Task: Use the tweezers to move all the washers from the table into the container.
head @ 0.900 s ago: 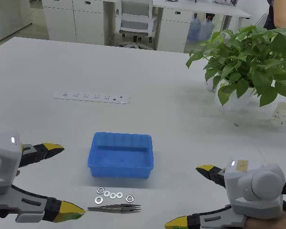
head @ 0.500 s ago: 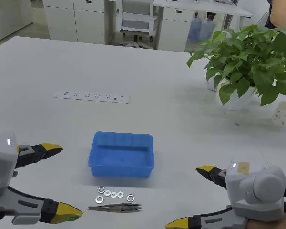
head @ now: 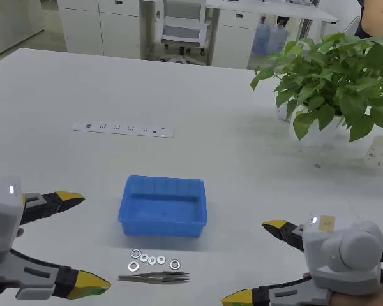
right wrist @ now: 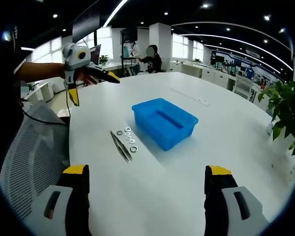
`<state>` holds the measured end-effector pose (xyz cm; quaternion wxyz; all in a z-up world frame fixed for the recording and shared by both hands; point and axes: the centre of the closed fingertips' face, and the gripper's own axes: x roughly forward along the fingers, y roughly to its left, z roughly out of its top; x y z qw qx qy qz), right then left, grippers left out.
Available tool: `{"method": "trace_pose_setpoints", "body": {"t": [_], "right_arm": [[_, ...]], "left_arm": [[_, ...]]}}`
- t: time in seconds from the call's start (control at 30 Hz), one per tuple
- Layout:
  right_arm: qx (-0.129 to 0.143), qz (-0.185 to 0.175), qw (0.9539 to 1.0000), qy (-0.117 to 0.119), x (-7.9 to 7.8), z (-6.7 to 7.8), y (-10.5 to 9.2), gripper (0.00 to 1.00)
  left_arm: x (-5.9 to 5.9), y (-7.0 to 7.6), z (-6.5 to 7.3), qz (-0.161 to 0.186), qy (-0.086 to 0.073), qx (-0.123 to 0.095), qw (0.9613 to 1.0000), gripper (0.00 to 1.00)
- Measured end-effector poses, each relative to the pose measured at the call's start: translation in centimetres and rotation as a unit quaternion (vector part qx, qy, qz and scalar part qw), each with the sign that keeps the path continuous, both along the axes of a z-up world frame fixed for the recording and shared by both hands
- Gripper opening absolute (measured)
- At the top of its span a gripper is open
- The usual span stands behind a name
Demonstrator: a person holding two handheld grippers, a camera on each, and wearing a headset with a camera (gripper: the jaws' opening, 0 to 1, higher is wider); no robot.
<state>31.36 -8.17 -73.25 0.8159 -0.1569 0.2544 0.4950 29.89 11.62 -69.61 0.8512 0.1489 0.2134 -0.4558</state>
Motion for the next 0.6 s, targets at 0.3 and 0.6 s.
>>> {"method": "trace_pose_setpoints", "body": {"t": [0.3, 0.6], "right_arm": [[0.002, -0.001, 1.0, -0.003, 0.12, 0.13, 0.0, 0.98], [0.003, -0.003, 1.0, -0.004, 0.2, 0.29, -0.03, 0.97]], "left_arm": [[0.0, -0.1, -0.02, -0.006, -0.003, 0.002, 1.0, 0.98], [0.02, -0.09, -0.02, -0.007, -0.003, 0.002, 1.0, 0.97]]}}
